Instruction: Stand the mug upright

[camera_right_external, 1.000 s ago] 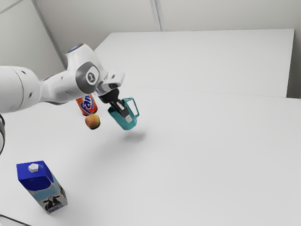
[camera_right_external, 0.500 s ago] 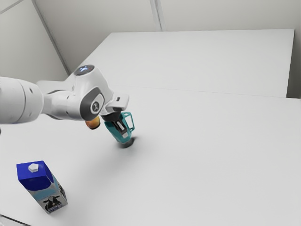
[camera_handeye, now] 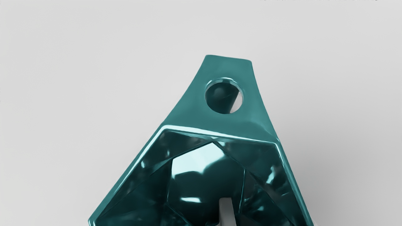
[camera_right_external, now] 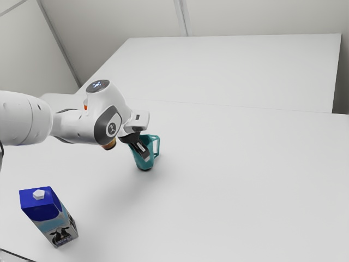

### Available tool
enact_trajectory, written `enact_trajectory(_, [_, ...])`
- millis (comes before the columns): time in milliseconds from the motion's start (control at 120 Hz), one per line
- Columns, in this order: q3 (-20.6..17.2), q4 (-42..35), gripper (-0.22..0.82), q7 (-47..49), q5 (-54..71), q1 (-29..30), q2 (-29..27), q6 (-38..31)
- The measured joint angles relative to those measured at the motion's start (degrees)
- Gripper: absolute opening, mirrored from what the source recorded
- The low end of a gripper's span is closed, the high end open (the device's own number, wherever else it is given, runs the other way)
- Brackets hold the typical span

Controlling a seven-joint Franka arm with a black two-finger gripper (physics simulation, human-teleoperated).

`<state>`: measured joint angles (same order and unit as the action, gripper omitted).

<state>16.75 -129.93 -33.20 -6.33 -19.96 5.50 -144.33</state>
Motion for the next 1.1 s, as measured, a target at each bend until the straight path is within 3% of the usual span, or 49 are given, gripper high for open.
enact_trajectory(292, [-0.02, 0.09, 0.33, 0.35, -0.08, -0.02, -1.43, 0.17])
enact_trajectory(708, [-0.28, 1.13, 0.49, 0.74, -0.09, -0.31, -8.76, 3.47])
enact_trajectory(808, [-0.27, 6.78, 0.53, 1.19, 0.00, -0.08, -9.13, 8.08])
enact_trajectory(908, [-0.22, 16.43, 0.56, 2.60, 0.98, 0.62, -6.52, 16.86])
enact_trajectory(1100, [0.38, 38.54, 0.59, 6.83, 2.06, 0.94, 4.60, 37.19])
